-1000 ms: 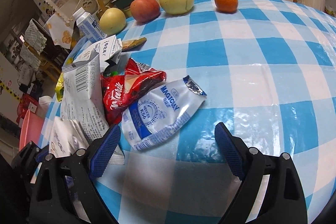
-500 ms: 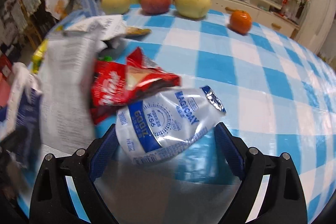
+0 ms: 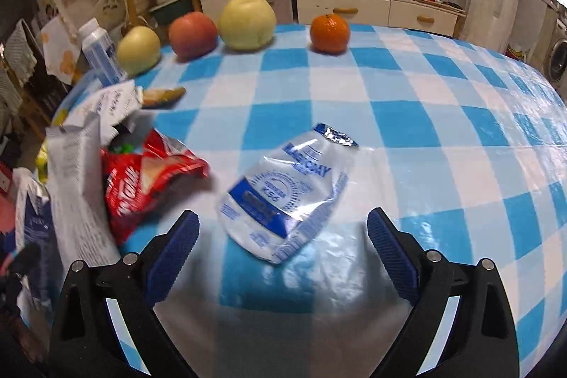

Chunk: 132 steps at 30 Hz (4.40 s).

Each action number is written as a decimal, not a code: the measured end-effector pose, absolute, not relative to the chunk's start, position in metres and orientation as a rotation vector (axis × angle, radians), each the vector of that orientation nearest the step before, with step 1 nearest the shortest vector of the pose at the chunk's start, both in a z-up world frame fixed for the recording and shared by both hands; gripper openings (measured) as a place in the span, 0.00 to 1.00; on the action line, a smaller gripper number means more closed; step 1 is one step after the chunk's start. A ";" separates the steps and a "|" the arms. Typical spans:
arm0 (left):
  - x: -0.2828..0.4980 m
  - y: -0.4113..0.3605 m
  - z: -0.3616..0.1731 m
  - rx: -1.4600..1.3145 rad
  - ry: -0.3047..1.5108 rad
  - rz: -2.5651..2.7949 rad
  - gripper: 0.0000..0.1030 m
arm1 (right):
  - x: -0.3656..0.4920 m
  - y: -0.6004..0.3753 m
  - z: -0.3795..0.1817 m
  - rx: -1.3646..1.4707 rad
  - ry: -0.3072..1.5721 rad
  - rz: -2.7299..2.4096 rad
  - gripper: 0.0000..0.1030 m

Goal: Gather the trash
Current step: 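Grasp the white yogurt bottle with the right tool while the left tool holds the carton, then carry carton and bottle to the pink bucket and open both tools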

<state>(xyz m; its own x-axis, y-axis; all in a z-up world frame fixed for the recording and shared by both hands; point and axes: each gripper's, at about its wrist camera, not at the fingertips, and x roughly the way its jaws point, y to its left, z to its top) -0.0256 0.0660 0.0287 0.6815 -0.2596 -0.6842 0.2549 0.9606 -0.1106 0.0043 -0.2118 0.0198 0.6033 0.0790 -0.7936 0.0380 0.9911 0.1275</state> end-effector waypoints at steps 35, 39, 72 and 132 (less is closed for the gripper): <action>-0.013 0.088 0.024 -0.104 0.778 -0.264 0.61 | 0.025 -0.224 0.012 0.218 0.888 -0.039 0.50; -0.013 0.088 0.024 -0.104 0.779 -0.264 0.61 | 0.026 -0.225 0.013 0.222 0.877 -0.058 0.50; -0.025 0.116 0.036 -0.171 0.758 -0.233 0.61 | -0.032 -0.192 0.079 0.195 0.665 0.039 0.20; -0.156 0.385 0.074 -0.732 0.374 0.387 0.61 | -0.098 0.261 0.116 0.018 0.746 0.965 0.28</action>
<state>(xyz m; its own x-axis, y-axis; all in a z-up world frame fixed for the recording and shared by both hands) -0.1564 0.3847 0.0741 0.8648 0.2078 -0.4571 -0.4636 0.6801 -0.5679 -0.0975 0.2613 0.1158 0.3434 0.7491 -0.5665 -0.7369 0.5889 0.3319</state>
